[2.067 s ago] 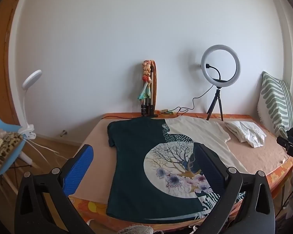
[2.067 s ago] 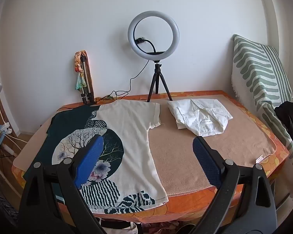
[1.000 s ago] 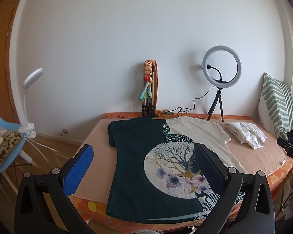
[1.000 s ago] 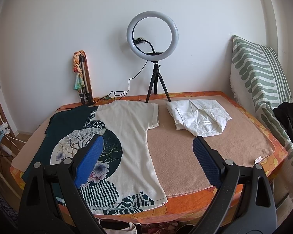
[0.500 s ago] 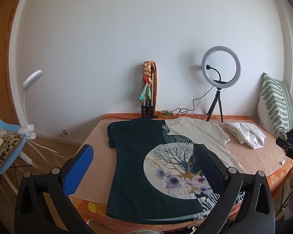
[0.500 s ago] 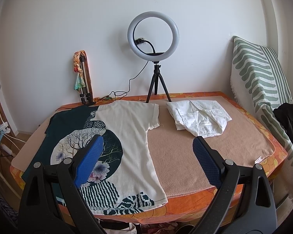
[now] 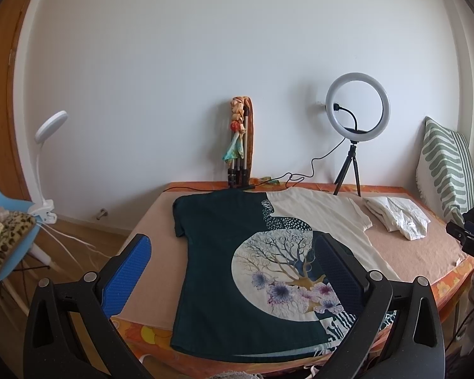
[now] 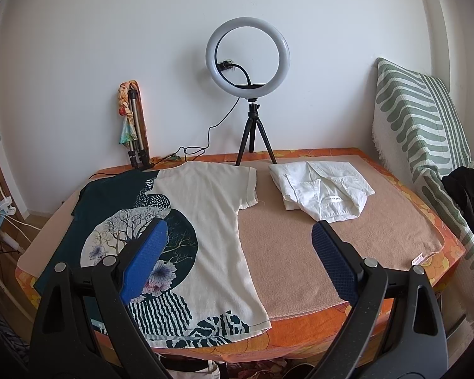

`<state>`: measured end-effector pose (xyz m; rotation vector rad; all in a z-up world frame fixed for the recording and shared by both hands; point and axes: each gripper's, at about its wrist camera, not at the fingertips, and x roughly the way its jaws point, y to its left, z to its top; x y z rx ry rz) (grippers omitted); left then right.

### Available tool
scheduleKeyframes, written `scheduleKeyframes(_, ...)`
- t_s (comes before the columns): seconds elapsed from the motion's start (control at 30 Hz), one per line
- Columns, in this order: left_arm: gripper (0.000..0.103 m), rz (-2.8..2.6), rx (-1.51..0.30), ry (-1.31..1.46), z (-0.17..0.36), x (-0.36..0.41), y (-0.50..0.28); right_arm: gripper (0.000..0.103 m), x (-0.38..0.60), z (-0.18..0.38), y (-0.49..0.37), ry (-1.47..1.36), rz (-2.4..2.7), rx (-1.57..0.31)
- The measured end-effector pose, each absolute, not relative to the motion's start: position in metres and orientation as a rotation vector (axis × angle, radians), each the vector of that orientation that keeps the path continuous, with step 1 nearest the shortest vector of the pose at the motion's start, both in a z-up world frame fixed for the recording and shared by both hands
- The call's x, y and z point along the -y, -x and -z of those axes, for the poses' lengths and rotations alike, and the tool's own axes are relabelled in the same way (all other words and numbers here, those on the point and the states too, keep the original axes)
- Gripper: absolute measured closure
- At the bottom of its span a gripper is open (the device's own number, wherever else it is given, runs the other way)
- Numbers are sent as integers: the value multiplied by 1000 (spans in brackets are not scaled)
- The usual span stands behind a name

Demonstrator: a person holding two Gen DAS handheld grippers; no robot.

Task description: Fold small clothes

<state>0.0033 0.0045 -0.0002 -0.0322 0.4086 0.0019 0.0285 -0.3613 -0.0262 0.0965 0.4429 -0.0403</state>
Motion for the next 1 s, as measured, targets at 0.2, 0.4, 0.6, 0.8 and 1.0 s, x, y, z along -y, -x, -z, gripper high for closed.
scheduleKeyframes(0.2,0,-3,-417,38,2,-5,-5,8,361,26,-29,-95,41,-443)
scheduleKeyframes(0.4,0,-1,-418,40,4,-5,-6,8,361,26,-29,-95,41,-442)
scheduleKeyframes(0.6,0,-3,-429,47,8,-8,-9,8,361,27,-30,-92,41,-441)
scheduleKeyframes(0.8,0,-9,-434,44,11,-10,-10,8,360,28,-30,-92,42,-439)
scheduleKeyframes(1.0,0,-23,-455,49,18,-18,-15,8,353,30,-34,-83,31,-445)
